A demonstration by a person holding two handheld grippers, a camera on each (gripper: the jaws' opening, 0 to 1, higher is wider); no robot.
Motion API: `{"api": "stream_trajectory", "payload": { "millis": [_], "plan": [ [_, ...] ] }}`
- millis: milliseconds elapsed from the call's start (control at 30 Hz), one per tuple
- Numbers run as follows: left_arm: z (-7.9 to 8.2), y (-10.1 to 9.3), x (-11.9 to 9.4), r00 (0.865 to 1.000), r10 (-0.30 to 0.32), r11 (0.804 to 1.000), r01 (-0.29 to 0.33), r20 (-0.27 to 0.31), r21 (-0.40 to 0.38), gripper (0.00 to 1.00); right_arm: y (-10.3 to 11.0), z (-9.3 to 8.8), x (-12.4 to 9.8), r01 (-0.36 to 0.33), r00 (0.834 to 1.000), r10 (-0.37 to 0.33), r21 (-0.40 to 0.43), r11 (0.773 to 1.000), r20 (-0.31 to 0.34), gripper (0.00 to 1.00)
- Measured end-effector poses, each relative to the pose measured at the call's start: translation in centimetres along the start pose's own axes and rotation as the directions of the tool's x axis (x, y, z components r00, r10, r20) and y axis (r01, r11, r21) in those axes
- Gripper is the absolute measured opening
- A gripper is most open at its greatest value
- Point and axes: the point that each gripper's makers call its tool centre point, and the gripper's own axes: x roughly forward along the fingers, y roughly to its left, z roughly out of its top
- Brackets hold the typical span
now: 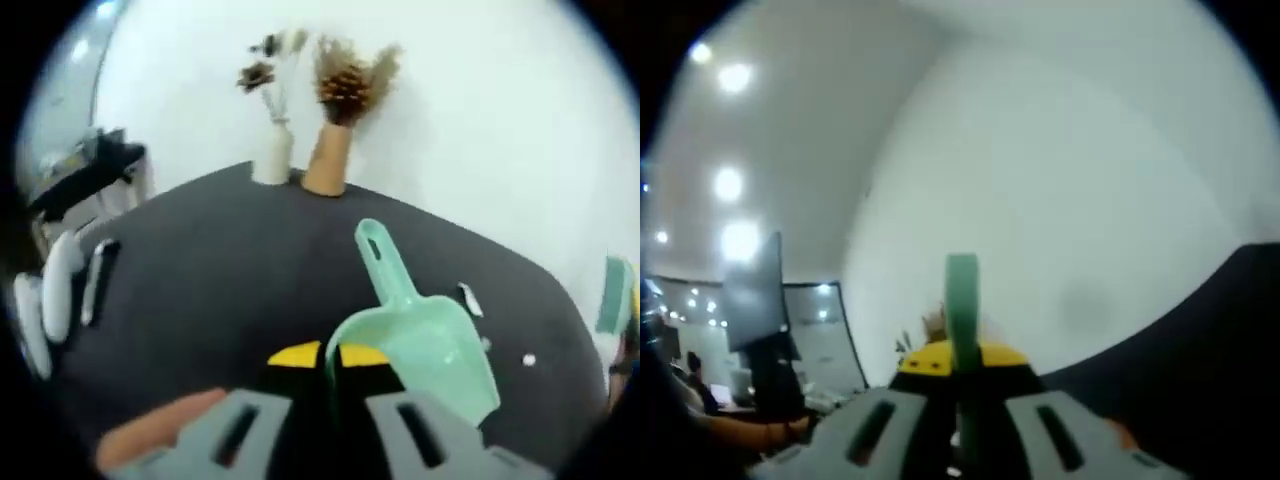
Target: Pick up the broom and sweep the trash on the tabletop into the dustpan.
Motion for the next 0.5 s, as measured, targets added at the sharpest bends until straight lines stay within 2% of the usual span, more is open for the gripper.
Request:
{"api": "stream_trajectory", "payload": {
  "millis": [33, 100, 233, 300, 500],
  "plan": [
    [0.1, 0.4, -0.1, 0.999, 0.031, 1.0, -0.031, 0.012, 0.002, 0.05, -0.1, 0.0, 0.0, 0.001, 1.0, -0.001, 0.005, 1.0, -0.002, 0.06],
    [0.1, 0.5, -0.4, 0.998, 0.051, 0.999, -0.051, 0.028, -0.004, 0.05, -0.3, 0.0, 0.1, 0.002, 1.0, -0.002, 0.016, 1.0, -0.003, 0.06],
    [-0.5, 0.8, -0.4, 0.996, 0.082, 0.994, -0.08, 0.023, -0.075, 0.06, -0.4, 0.3, 0.1, -0.006, 1.0, 0.006, 0.042, 0.999, 0.003, 0.06],
    [-0.8, 1.0, -0.3, 0.995, 0.103, 0.992, -0.102, 0.018, -0.074, 0.06, -0.5, 0.4, 0.0, -0.007, 1.0, 0.006, 0.048, 0.999, 0.006, 0.06],
    [-1.9, 0.9, 0.2, 0.996, 0.092, 0.993, -0.092, 0.006, -0.072, 0.09, -0.7, 0.8, 0.0, -0.009, 1.0, 0.008, 0.066, 0.998, 0.013, 0.06]
  ]
}}
